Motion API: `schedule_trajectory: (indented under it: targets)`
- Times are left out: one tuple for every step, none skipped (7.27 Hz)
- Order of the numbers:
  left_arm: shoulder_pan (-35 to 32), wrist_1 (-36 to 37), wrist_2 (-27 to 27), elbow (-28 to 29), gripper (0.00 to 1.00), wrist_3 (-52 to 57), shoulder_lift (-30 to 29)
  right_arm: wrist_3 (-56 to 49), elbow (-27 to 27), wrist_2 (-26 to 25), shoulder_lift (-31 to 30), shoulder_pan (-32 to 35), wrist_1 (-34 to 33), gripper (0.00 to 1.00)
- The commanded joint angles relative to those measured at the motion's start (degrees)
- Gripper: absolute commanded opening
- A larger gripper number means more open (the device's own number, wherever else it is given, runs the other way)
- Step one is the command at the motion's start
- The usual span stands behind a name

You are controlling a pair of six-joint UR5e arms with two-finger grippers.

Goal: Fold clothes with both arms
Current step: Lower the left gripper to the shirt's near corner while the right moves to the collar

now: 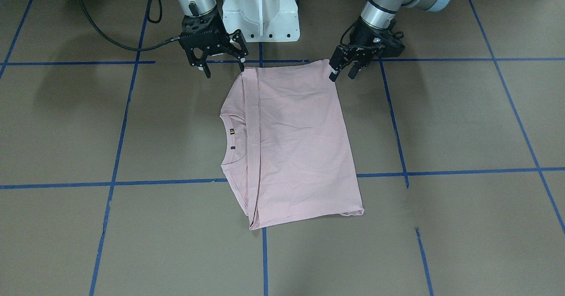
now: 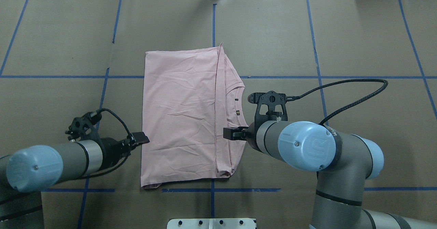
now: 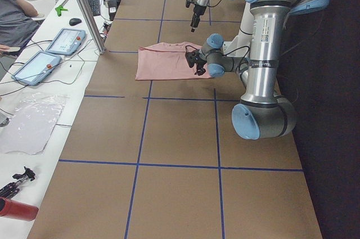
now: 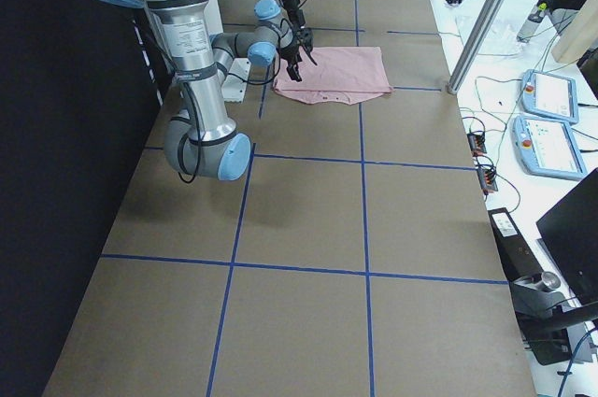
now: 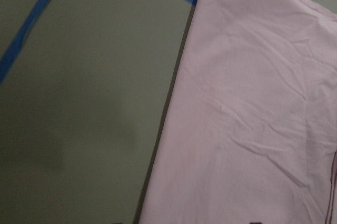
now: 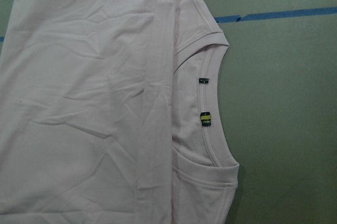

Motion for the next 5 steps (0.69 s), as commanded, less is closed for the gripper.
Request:
schedule_trajectory:
  targets:
    - [4.6, 3.2, 3.2, 0.0, 0.71, -5.6, -0.1, 0.2, 0.1, 0.7, 0.0, 1.1, -0.1, 0.99]
    - [5.0, 4.8, 3.2, 0.0, 0.71, -5.7, -0.1, 0.2, 0.0, 0.7, 0.0, 1.1, -0.1, 1.0]
    - [5.9, 6.2, 3.1, 0.4, 0.71, -5.7, -0.3, 0.2, 0.0, 0.7, 0.0, 1.1, -0.1, 1.0]
    - [6.9, 6.3, 3.1, 0.4, 0.71, -5.7, -0.5, 0.2, 0.0, 0.7, 0.0, 1.2, -0.1, 1.0]
    - [7.9, 6.4, 3.1, 0.6, 0.71, -5.6, -0.5, 0.2, 0.0, 0.7, 0.0, 1.2, -0.1, 1.0]
